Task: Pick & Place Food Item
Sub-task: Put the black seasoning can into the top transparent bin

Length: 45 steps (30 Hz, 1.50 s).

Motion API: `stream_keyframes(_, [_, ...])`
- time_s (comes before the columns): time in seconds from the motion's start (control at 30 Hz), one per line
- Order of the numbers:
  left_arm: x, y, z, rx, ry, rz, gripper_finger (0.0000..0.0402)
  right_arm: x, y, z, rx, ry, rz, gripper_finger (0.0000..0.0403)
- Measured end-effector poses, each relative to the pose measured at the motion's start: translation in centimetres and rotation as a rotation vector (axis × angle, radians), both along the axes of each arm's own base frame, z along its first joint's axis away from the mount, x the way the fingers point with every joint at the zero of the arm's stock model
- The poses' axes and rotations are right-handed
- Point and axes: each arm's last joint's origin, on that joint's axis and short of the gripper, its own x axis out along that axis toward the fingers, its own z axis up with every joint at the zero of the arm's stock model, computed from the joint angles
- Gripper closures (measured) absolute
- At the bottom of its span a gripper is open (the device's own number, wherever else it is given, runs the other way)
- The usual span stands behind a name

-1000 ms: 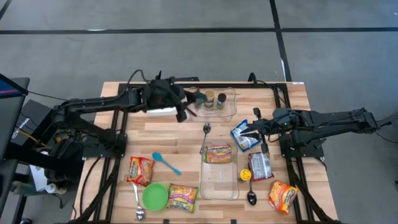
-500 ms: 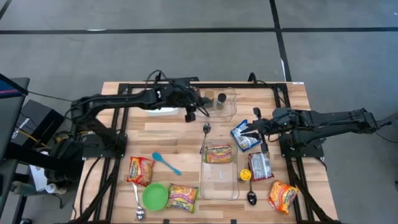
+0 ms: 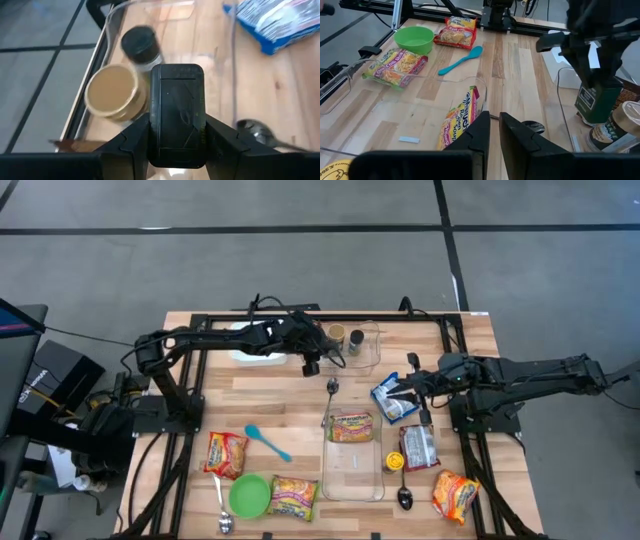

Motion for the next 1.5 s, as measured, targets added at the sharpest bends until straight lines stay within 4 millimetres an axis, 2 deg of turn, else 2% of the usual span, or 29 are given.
stream_keyframes(0.27, [-0.4, 1.3, -0.3, -0.068, -0.021, -0.038, 0.0262, 0.0, 0.0, 0.0, 0.001, 0.000, 0.002, 0.0368])
stream_keyframes(0.63, [0.3, 1.6, -3.2, -0.111, 0.053, -0.044, 0.0262, 0.0, 0.0, -0.1, 0.001, 0.007, 0.004, 0.0368])
stream_keyframes(1.5, [0.0, 1.7, -3.6, -0.133, 0.100, -0.036, 0.0262, -0.1, 0.0, -0.2, 0.001, 0.022, 0.002, 0.0368])
